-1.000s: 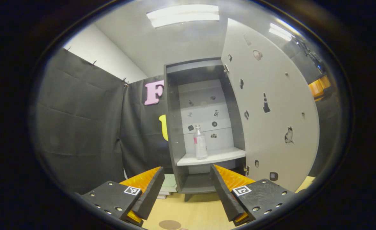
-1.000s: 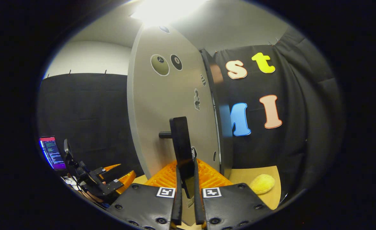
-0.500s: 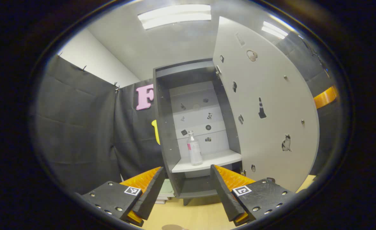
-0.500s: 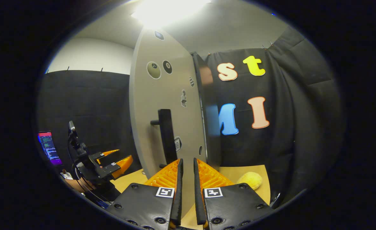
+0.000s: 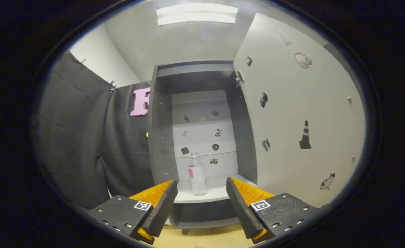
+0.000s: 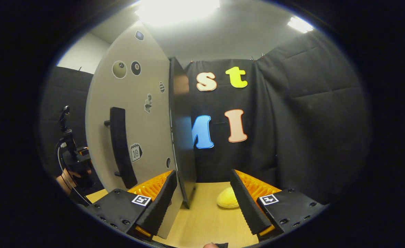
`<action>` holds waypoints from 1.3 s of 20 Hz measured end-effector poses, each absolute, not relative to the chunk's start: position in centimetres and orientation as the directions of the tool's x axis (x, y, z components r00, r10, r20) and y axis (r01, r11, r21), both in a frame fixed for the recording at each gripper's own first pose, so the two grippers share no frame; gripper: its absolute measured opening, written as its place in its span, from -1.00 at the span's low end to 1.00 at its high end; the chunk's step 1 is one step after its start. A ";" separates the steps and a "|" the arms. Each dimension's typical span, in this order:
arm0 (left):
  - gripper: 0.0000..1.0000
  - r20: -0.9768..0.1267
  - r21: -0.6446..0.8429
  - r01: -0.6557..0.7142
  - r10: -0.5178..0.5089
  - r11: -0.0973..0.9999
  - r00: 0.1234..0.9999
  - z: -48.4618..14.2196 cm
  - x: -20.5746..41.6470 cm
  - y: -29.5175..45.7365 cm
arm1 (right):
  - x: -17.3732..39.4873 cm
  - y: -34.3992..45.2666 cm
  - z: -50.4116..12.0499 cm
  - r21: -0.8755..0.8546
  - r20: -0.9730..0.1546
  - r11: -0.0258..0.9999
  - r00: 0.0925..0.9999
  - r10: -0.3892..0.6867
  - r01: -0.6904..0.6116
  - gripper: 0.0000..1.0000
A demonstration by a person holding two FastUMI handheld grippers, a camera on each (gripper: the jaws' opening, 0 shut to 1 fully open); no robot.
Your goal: Open the cabinet door with the right hand, grasp the bottle in the cabinet with the left hand and place it on the coaster, then close the cabinet door with the right hand.
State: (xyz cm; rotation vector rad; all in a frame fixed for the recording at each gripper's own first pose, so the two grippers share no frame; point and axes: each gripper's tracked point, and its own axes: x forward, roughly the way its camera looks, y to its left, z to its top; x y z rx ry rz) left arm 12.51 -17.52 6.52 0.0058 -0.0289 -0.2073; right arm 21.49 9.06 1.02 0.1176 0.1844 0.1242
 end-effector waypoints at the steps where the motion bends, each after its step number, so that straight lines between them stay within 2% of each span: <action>1: 0.77 0.025 -0.002 0.208 -0.208 0.978 0.978 6.4 13.8 -17.3 | 21.9 8.6 0.9 0.122 -0.175 0.989 0.979 0.106 -0.086 0.96; 7: 0.72 -0.002 -0.034 0.252 -0.252 0.967 0.968 4.6 21.9 -17.7 | 23.7 7.7 -0.5 0.100 -0.202 0.995 0.979 0.008 0.013 0.96; 8: 0.77 -0.005 -0.036 0.259 -0.260 0.965 0.966 4.4 22.8 -18.0 | 24.0 7.6 -0.8 0.091 -0.207 0.995 0.978 -0.007 0.026 0.96; 12: 0.72 -0.030 -0.060 0.291 -0.293 0.955 0.956 2.5 26.2 -19.0 | 24.8 7.0 -1.4 0.070 -0.219 0.994 0.973 -0.065 0.082 0.96; 16: 0.76 -0.055 -0.048 0.300 -0.302 0.953 0.952 0.4 29.5 -19.4 | 25.3 6.5 -2.5 0.073 -0.241 0.988 0.964 -0.117 0.138 0.96; 26: 0.77 -0.150 -0.035 0.307 -0.309 0.951 0.939 -5.5 34.9 -20.4 | 26.4 7.2 -4.3 0.048 -0.283 0.982 0.945 -0.161 0.182 0.96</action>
